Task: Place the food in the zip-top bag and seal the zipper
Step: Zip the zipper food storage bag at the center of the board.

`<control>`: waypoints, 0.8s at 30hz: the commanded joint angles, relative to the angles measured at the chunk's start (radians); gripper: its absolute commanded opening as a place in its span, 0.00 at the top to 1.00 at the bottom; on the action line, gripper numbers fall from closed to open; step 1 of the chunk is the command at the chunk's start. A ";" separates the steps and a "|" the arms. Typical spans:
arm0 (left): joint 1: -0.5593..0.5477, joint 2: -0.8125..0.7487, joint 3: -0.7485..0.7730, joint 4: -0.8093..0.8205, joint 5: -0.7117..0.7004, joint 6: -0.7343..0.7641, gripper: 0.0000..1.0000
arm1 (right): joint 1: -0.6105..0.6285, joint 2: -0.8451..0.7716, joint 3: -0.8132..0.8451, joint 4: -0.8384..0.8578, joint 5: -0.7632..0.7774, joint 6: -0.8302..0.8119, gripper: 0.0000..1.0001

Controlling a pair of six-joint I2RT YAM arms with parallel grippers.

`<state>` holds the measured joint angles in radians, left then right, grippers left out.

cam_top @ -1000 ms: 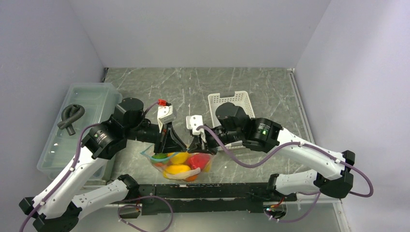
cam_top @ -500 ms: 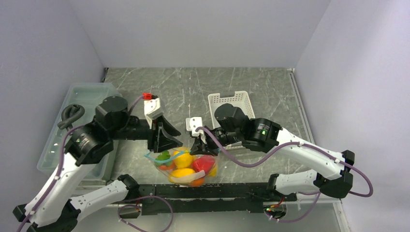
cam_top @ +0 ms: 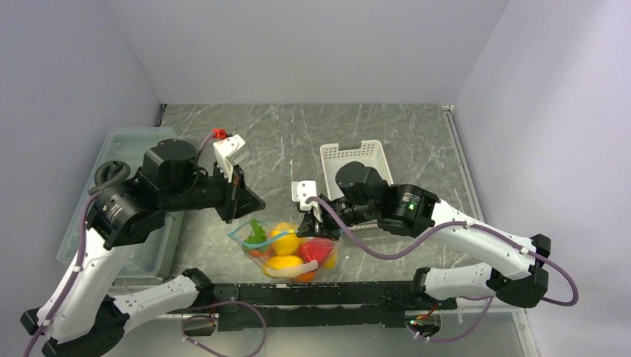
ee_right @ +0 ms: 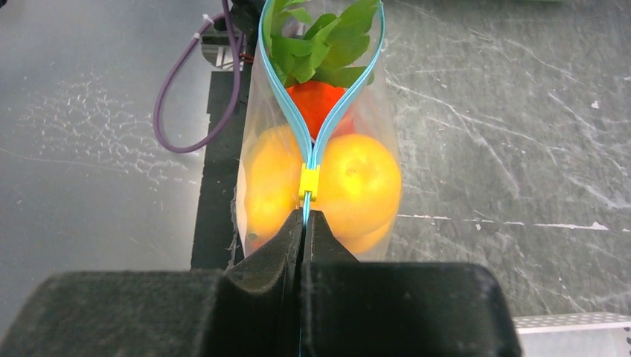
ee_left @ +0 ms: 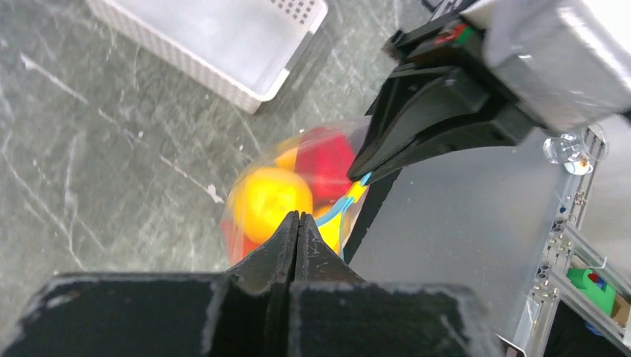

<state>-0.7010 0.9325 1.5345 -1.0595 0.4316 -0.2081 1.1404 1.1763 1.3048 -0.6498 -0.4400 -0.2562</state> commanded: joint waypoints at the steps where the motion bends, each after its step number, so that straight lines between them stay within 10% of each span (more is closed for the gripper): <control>1: 0.001 0.025 0.043 -0.134 -0.072 -0.082 1.00 | 0.001 -0.042 0.001 0.062 0.018 0.011 1.00; 24: 0.000 0.038 -0.114 -0.256 -0.046 -0.127 1.00 | 0.001 -0.053 -0.025 0.083 0.021 0.031 1.00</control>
<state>-0.7010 0.9554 1.4281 -1.3369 0.3855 -0.3317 1.1404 1.1629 1.2778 -0.6483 -0.4160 -0.2432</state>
